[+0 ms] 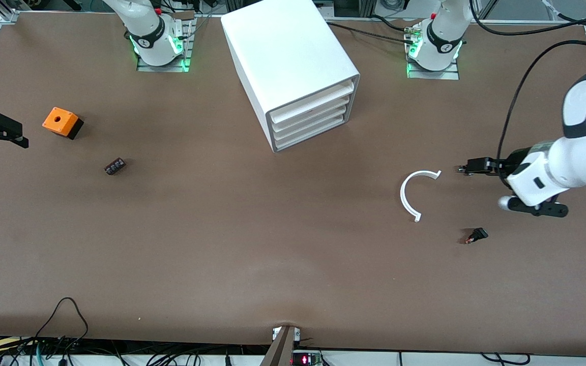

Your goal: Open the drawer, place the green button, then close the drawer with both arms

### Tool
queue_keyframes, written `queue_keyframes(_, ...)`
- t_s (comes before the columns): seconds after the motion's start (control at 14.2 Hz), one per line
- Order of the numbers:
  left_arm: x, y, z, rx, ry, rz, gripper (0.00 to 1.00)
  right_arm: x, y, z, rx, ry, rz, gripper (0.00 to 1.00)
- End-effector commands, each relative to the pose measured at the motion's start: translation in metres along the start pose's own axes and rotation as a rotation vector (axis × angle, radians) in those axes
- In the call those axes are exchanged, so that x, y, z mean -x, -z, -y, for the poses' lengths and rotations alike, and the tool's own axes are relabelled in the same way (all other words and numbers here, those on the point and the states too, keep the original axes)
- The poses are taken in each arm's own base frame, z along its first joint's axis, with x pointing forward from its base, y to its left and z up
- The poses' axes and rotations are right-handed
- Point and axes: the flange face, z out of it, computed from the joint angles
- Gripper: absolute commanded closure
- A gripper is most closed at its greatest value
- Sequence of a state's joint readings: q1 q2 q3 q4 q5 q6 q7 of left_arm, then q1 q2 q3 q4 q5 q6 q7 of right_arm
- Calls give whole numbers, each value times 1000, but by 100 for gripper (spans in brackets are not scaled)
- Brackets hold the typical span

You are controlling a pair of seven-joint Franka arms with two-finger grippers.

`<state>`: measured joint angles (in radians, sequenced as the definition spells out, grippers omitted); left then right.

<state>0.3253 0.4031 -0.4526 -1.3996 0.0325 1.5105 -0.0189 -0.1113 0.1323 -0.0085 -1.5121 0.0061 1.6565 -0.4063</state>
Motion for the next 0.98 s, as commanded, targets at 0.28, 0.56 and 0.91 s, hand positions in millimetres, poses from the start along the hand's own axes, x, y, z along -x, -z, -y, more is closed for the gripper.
queue_keyframes(0.28,58,46,-4,-132,32,-74,0,17,8,7,1,-12,-43,0)
queue_keyframes(0.56,100,70,-18,-173,35,-159,0,18,11,6,9,-16,-40,0)
queue_keyframes(0.91,128,64,-16,-167,36,-240,0,18,12,10,11,-4,-32,0)
